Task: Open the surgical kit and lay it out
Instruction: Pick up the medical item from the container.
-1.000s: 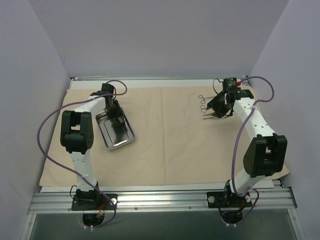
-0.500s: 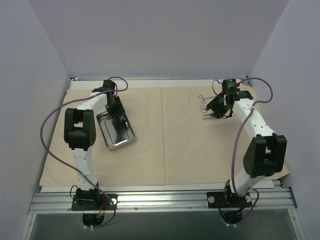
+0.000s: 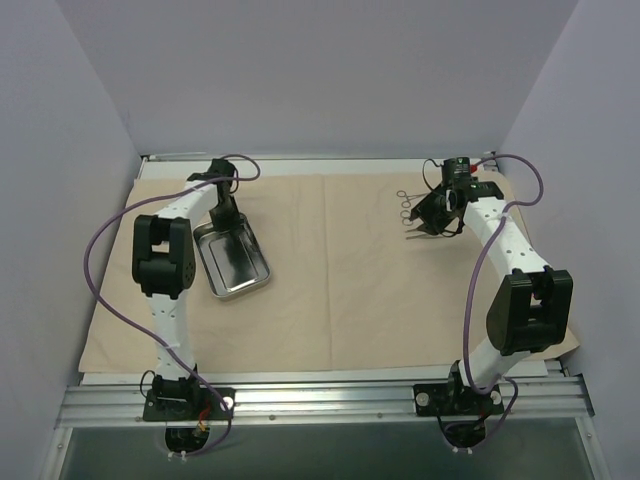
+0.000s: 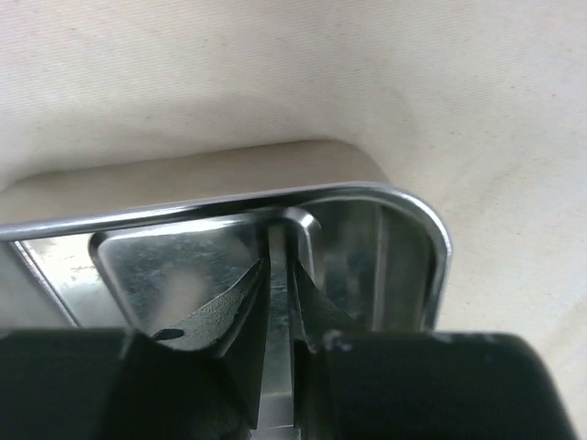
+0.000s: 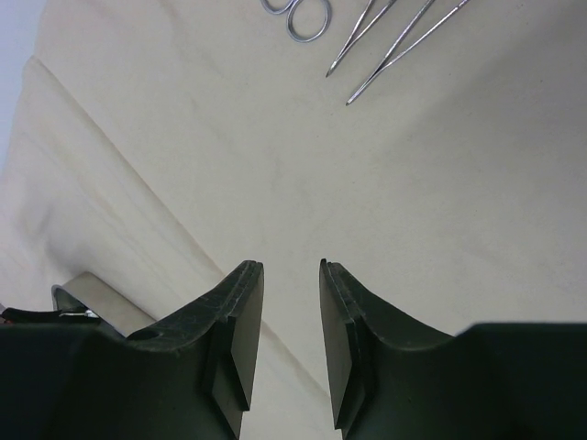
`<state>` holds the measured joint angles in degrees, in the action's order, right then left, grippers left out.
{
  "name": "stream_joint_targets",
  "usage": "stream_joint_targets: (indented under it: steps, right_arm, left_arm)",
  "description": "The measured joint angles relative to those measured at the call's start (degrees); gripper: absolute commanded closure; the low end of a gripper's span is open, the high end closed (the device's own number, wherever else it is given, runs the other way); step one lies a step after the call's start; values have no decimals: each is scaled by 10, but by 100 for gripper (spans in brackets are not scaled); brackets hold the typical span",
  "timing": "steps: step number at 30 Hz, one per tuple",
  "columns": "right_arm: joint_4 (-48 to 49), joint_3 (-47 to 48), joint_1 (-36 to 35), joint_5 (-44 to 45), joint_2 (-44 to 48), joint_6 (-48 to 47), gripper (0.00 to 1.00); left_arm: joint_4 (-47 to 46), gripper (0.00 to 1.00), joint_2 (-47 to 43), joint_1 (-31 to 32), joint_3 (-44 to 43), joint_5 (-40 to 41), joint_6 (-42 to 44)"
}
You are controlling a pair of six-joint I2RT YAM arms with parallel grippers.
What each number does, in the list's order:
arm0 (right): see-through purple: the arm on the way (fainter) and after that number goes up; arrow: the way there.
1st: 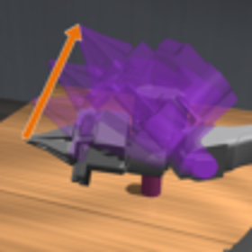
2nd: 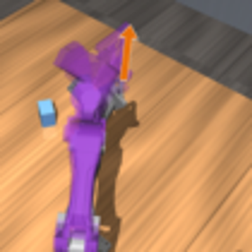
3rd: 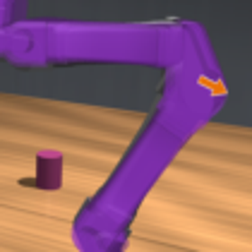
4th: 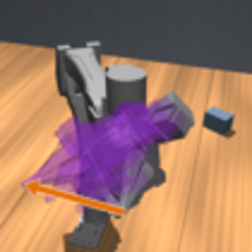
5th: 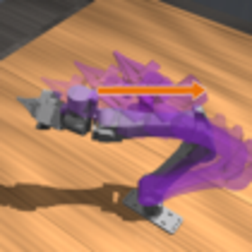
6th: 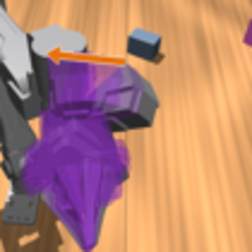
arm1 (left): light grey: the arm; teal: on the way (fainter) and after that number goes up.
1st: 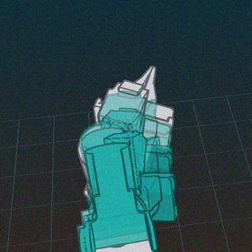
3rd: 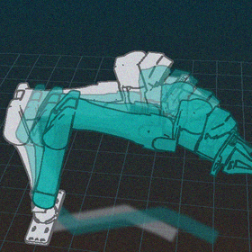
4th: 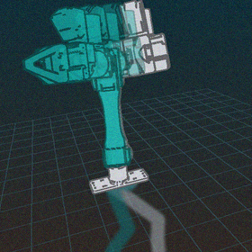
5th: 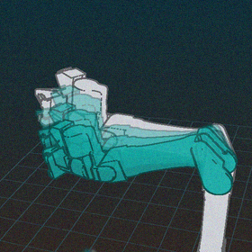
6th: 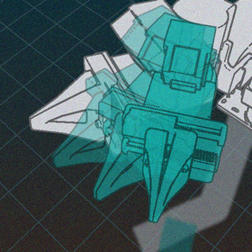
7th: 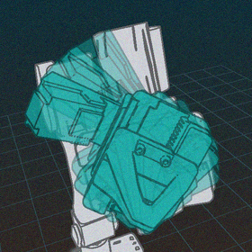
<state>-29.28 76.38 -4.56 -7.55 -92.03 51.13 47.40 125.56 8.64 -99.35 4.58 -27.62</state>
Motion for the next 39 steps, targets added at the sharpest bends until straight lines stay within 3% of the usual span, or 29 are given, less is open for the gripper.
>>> stream_joint_targets:
  steps: [7, 14, 19, 39]
  right_arm:
    - [4, 0, 0, -3, 0, 0, 68]
    - [11, -8, 0, -5, 0, 0, 69]
    - [13, -12, 0, -5, 0, 0, 69]
    - [19, -30, 0, -5, 10, 13, 74]
  left_arm:
    - [11, 78, -46, 0, 62, 18, 10]
    - [14, 74, -59, -1, 63, 0, -3]
    - [9, 56, -61, -1, 63, -19, -13]
    - [8, 55, -11, -1, 14, -64, -18]
